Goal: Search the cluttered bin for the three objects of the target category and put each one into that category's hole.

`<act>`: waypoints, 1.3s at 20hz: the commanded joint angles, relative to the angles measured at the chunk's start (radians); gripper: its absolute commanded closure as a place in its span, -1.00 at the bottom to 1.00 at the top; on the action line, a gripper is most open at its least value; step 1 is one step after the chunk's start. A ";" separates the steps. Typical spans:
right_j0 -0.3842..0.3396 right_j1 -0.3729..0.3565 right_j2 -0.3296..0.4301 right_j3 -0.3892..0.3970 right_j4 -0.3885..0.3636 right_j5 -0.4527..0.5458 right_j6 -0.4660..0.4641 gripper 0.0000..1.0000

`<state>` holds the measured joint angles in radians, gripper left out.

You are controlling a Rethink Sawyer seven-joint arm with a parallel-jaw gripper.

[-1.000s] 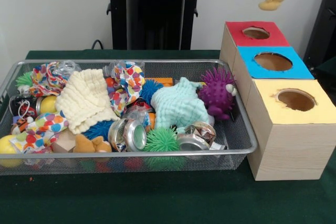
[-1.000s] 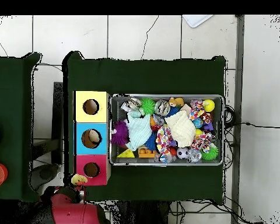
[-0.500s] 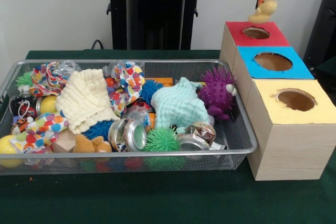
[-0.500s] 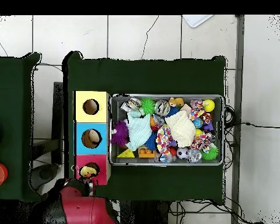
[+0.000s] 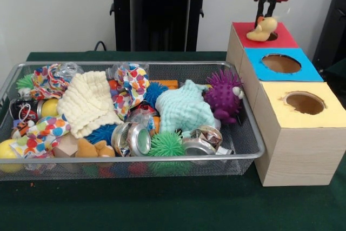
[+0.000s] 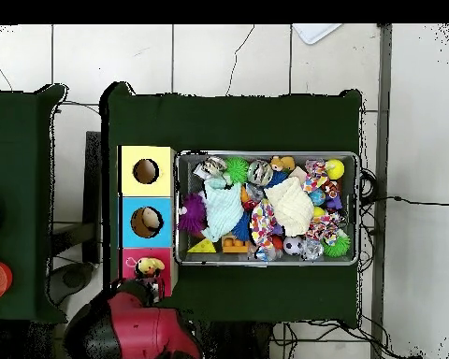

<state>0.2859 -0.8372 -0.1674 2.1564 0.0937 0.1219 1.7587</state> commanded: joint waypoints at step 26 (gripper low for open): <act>-0.023 0.114 0.152 0.095 0.046 -0.144 0.221 -1.00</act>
<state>0.2377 -0.7415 -0.0792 2.2077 0.0974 -0.0871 1.7587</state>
